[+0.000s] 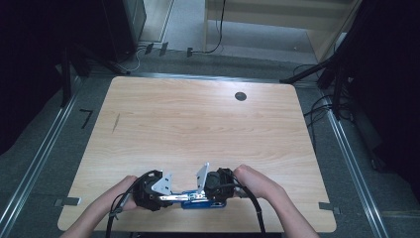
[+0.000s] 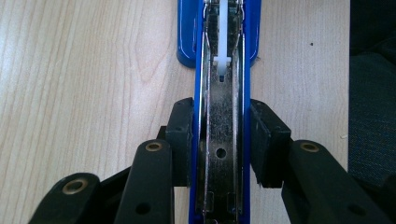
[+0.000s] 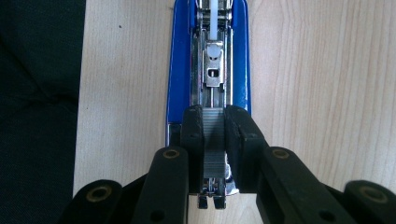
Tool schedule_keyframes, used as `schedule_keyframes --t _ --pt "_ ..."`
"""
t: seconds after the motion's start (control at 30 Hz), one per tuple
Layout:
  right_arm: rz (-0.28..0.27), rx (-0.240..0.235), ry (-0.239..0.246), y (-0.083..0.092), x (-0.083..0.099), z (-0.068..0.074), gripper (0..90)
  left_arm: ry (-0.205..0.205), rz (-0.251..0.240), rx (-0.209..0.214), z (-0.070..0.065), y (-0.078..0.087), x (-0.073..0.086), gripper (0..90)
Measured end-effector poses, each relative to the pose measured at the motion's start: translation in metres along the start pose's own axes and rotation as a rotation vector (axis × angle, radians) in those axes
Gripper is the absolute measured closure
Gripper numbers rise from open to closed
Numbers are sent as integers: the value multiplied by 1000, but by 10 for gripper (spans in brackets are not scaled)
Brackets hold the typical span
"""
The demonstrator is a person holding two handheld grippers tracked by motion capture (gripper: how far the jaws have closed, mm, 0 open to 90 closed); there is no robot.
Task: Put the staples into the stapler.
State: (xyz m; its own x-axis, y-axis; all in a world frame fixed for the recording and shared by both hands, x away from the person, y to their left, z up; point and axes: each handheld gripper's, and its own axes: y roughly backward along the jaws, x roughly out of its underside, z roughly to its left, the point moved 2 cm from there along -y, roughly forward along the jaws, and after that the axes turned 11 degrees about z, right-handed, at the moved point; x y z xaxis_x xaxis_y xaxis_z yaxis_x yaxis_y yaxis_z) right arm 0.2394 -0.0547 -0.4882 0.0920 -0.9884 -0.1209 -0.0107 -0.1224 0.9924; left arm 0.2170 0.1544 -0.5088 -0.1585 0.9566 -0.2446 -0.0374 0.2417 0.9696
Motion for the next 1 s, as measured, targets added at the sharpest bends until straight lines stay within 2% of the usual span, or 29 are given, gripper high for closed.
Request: schedule_keyframes --t 0.13,0.3,0.57,0.73,0.9,0.93,1.0 --pt "-6 -5 -15 0 1 0 786 0 0 0 0 0 0 659" --pt "-12 -5 -11 0 1 -1 786 1 0 1 0 0 0 659" --pt "17 3 7 0 -3 0 780 1 2 1 0 0 0 659" --pt "19 -6 -1 0 -3 -1 767 1 0 0 0 0 0 658" --pt "-46 -16 -53 3 0 -5 736 -1 1 0 0 0 0 659" --pt "-77 -4 -86 4 1 -7 717 -2 -2 -1 0 0 0 659" --pt "-84 -1 -104 5 2 -7 713 -1 -2 -2 0 0 0 659"
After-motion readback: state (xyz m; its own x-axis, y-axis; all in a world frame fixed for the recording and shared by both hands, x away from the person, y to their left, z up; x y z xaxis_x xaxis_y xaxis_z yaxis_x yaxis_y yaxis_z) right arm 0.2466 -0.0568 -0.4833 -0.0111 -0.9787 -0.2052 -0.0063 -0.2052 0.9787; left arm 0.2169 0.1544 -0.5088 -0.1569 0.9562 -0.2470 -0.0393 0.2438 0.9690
